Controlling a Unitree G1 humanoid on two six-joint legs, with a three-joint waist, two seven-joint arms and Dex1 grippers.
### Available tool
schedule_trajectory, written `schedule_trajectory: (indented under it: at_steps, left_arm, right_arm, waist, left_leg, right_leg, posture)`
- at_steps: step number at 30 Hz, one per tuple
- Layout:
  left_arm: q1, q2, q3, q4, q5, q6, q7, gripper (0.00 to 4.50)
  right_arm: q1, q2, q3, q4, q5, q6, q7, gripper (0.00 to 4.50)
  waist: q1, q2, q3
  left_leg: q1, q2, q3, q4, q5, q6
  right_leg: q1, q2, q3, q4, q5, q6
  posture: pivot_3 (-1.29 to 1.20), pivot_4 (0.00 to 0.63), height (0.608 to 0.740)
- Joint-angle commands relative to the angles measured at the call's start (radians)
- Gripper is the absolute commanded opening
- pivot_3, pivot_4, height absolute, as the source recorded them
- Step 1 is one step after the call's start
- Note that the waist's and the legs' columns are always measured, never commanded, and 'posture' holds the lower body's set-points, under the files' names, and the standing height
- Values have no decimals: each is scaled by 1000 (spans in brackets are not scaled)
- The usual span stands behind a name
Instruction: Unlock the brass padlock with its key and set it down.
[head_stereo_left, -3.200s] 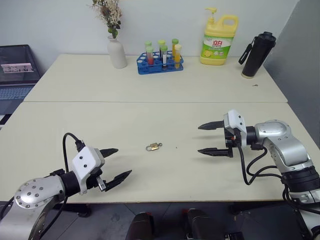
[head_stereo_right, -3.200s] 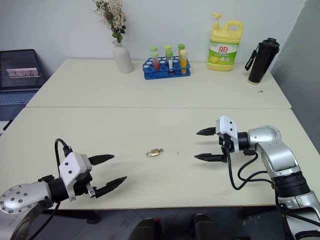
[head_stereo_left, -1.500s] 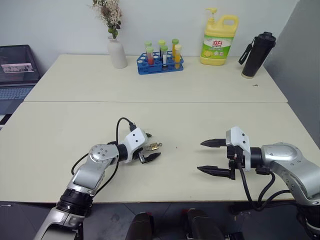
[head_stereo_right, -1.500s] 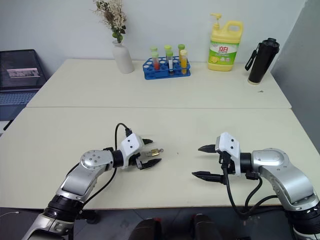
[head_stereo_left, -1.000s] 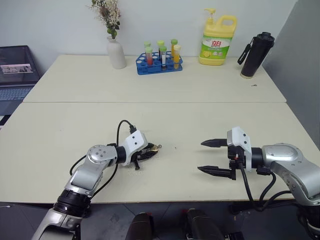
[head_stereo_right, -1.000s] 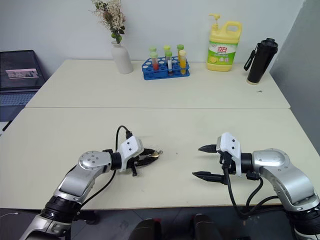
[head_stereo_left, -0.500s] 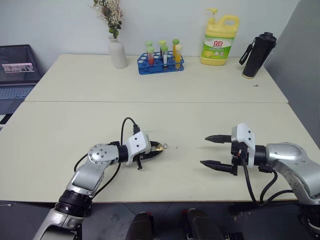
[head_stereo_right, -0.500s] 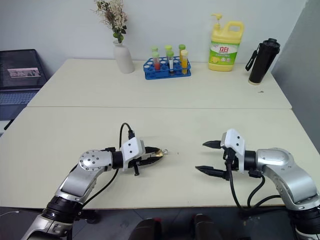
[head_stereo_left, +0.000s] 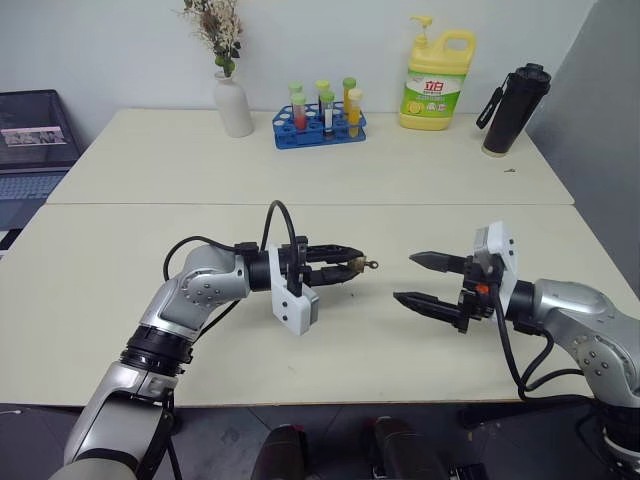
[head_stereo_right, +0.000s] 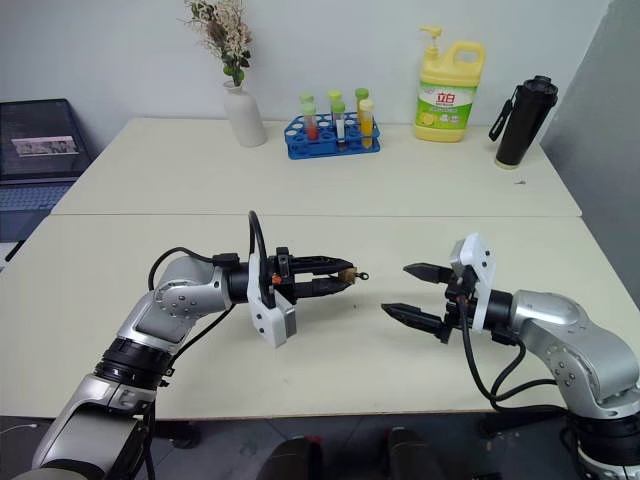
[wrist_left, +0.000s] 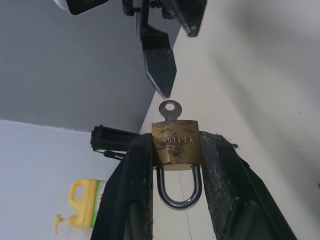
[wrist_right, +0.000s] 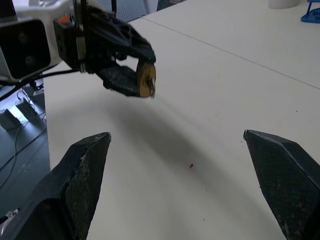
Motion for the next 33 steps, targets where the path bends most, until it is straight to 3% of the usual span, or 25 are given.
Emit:
schedule_trajectory:
  at_steps: [1, 16, 20, 30, 33]
  left_arm:
    - [1, 12, 8, -7, 15, -40, 50, 961]
    - [20, 33, 2, -30, 65, -38, 125, 961]
    - [21, 37, -3, -32, 72, -38, 134, 961]
    - [25, 43, -10, -33, 92, -44, 152, 961]
    - [28, 45, -14, -33, 95, -44, 157, 961]
  right_arm:
    - [-45, 26, 3, -10, 62, 34, -15, 4500]
    - [-123, 83, 68, 54, 96, 106, -28, 4500]
    - [-131, 89, 68, 66, 105, 110, -29, 3601]
    - [-144, 97, 72, 81, 112, 121, -19, 18]
    - [-146, 97, 75, 83, 116, 125, -15, 0]
  waist:
    - [0, 0, 0]
    - [0, 0, 0]
    - [0, 0, 0]
    - [0, 0, 0]
    - [0, 0, 0]
  left_leg:
    - [0, 0, 0, 0, 0, 0]
    - [0, 0, 0, 0, 0, 0]
    - [0, 0, 0, 0, 0, 0]
    - [0, 0, 0, 0, 0, 0]
    - [0, 0, 0, 0, 0, 0]
  right_leg:
    - [0, 0, 0, 0, 0, 0]
    - [0, 0, -1, 0, 0, 0]
    - [0, 0, -1, 0, 0, 0]
    - [0, 0, -1, 0, 0, 0]
    - [0, -1, -1, 0, 0, 0]
  posture:
    - [0, 150, 740]
    - [0, 150, 740]
    - [0, 150, 740]
    - [0, 150, 740]
    - [0, 150, 740]
